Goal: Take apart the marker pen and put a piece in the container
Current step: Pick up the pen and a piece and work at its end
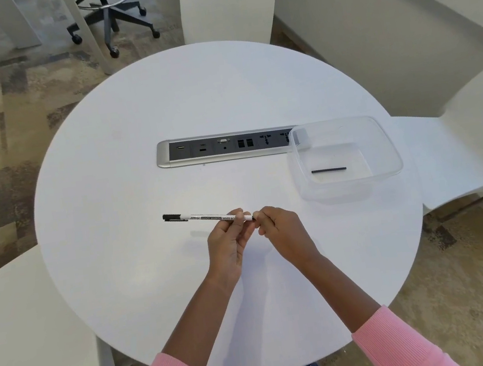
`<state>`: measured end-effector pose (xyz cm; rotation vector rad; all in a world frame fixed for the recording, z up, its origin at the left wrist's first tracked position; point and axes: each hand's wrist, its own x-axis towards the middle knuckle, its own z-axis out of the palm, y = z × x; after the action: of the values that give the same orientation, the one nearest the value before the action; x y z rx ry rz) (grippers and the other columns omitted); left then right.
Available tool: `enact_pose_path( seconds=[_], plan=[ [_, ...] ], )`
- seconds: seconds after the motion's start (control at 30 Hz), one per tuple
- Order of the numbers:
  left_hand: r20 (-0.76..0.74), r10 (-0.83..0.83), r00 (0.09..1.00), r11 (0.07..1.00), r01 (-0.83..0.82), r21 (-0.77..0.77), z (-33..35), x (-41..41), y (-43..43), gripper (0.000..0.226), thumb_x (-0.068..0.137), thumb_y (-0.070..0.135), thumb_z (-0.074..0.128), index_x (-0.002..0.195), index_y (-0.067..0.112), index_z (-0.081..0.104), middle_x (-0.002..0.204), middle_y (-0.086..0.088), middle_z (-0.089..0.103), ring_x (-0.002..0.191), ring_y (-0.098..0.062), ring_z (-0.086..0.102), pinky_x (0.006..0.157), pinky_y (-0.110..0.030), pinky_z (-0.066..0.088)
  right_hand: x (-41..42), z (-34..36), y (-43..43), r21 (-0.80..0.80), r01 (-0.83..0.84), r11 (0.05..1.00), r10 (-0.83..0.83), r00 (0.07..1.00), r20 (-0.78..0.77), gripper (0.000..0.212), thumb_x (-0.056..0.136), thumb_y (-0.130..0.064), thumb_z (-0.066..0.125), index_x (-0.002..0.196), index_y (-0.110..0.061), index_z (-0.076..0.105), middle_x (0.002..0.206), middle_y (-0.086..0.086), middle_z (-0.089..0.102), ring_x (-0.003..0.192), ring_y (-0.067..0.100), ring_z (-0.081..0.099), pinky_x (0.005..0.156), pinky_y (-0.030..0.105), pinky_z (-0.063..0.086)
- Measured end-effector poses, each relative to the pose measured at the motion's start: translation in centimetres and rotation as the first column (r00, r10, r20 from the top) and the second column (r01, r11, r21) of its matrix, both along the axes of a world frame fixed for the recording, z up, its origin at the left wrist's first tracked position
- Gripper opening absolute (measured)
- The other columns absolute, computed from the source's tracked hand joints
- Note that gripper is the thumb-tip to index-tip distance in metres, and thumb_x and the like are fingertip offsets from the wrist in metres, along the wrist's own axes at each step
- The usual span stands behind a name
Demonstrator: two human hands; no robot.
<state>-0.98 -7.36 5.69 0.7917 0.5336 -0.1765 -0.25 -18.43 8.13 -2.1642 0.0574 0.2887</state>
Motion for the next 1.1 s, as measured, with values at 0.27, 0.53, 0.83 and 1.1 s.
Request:
enact_pose_path(
  seconds=[0.27,0.53,0.83,1.1],
  plan=[
    [0.003,0.008,1.0,1.0,-0.008,0.017,0.2,0.2,0.2,0.012,0.088,0.002,0.053,0.084,0.005,0.063,0.064,0.004,0.07,0.067,-0.004,0.068,0.064,-0.014,0.055,-0.8,-0.3,-0.4,-0.042,0.009,0.999,0.003,0.962,0.274,0.008,0.084,-0.006,0.058,0.09,-0.006,0.063,0.087,0.011,0.067,0.08,0.02,0.059,0.073,0.024,0.045],
    [0.038,0.008,0.999,0.998,-0.01,0.057,0.7,0.3,-0.3,0.011,0.088,0.005,0.053,0.082,0.006,0.062,0.061,0.006,0.069,0.064,-0.004,0.067,0.064,-0.014,0.055,-0.4,-0.2,-0.6,-0.22,-0.05,0.974,0.136,0.909,0.394,0.012,0.087,-0.006,0.055,0.084,0.002,0.063,0.073,0.02,0.058,0.068,0.029,0.052,0.063,0.025,0.035],
    [0.083,-0.04,0.996,0.993,0.031,0.115,0.9,0.5,-0.8,0.013,0.089,0.004,0.052,0.08,0.007,0.061,0.06,0.007,0.069,0.065,-0.003,0.067,0.066,-0.013,0.054,0.5,0.2,-0.7,0.042,0.026,0.999,-0.029,0.997,0.077,0.029,0.087,-0.009,0.047,0.059,-0.011,0.048,0.049,-0.005,0.04,0.048,0.009,0.035,0.048,0.021,0.026],
    [0.136,-0.121,0.983,0.968,0.087,0.237,1.0,0.7,-0.9,0.014,0.086,0.003,0.055,0.075,0.008,0.063,0.065,0.005,0.067,0.066,-0.007,0.065,0.069,-0.015,0.054,1.4,0.9,-1.2,0.477,0.282,0.832,-0.007,0.866,-0.5,0.046,0.094,-0.027,0.035,0.051,-0.015,0.042,0.034,-0.009,0.03,0.034,0.008,0.023,0.037,0.017,0.023]
  ],
)
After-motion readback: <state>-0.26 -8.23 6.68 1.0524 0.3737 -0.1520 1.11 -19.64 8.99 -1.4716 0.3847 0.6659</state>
